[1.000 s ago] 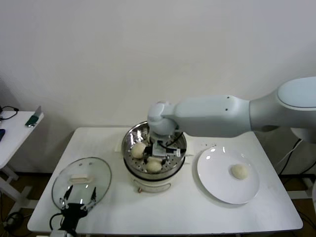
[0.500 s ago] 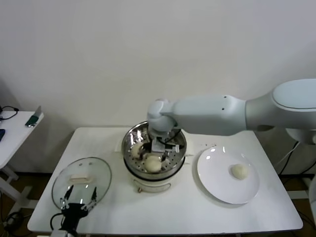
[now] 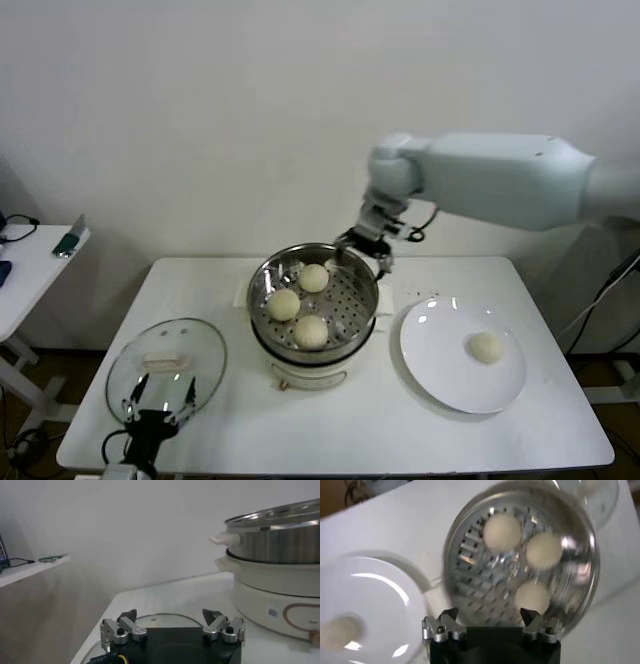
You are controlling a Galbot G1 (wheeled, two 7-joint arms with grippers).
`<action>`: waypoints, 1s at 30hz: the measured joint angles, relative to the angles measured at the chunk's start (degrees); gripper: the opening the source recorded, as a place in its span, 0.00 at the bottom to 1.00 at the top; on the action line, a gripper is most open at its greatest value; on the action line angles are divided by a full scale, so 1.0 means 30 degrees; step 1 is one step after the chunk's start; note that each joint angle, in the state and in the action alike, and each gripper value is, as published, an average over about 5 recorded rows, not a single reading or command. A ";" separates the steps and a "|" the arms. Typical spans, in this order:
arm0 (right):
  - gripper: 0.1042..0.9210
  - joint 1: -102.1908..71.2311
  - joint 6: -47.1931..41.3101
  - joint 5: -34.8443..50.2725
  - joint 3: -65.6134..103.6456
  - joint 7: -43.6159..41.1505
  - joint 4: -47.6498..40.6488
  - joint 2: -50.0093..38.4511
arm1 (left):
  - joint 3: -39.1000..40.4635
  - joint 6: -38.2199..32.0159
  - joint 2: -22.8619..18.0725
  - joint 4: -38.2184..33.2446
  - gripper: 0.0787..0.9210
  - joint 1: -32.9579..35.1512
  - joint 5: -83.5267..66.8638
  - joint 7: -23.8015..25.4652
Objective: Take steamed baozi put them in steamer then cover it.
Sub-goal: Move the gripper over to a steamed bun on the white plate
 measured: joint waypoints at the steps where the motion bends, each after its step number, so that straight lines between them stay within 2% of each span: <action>1: 0.88 0.0146 -0.0477 0.0342 -0.0362 -0.0022 0.0076 -0.0551 | -0.0011 0.0016 -0.0015 -0.0003 0.88 -0.0038 -0.0024 0.0024; 8: 0.88 0.0396 -0.3610 0.1500 -0.2335 0.0317 0.0955 -0.4327 | 0.0024 0.0054 -0.0097 -0.0046 0.88 -0.0148 -0.0072 0.0169; 15: 0.88 -0.0711 -0.5758 0.0531 -0.2674 0.1028 0.1237 -0.6935 | -0.0001 0.0010 -0.0100 -0.0034 0.88 -0.0143 -0.0102 0.0194; 30: 0.88 -0.6436 -0.7595 -0.2359 0.1342 0.2086 -0.0196 -0.8434 | 0.0071 -0.0131 -0.0182 -0.0108 0.88 0.0256 0.0132 0.0208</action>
